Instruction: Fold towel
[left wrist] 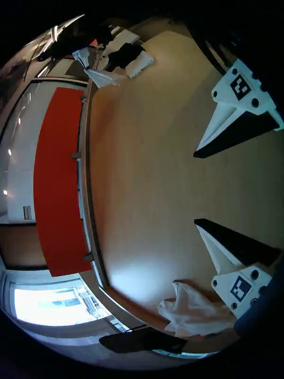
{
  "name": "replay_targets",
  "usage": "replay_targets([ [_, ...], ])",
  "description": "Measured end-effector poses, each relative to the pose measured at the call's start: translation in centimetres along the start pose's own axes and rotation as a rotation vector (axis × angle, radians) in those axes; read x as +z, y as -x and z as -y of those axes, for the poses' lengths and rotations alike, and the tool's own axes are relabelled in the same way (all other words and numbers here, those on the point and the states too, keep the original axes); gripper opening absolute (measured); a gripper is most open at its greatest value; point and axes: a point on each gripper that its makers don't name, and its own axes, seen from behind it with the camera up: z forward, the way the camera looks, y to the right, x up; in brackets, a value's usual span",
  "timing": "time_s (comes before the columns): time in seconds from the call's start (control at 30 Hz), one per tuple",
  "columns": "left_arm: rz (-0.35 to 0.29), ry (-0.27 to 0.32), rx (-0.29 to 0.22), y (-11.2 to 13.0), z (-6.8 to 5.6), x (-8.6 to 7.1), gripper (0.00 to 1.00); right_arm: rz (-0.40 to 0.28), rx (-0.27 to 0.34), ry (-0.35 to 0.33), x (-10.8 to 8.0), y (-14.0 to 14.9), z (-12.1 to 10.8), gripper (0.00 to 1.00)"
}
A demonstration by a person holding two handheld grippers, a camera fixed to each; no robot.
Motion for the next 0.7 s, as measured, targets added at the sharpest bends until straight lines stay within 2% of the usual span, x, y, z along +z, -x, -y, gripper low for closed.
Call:
replay_targets([
  [0.47, 0.002, 0.009, 0.012, -0.3, -0.9, 0.2, 0.95, 0.023, 0.021, 0.002, -0.4, 2.0, -0.7, 0.02],
  [0.7, -0.002, 0.013, 0.016, -0.6, -1.0, 0.2, 0.95, 0.043, 0.023, 0.004, -1.2, 3.7, -0.5, 0.02],
])
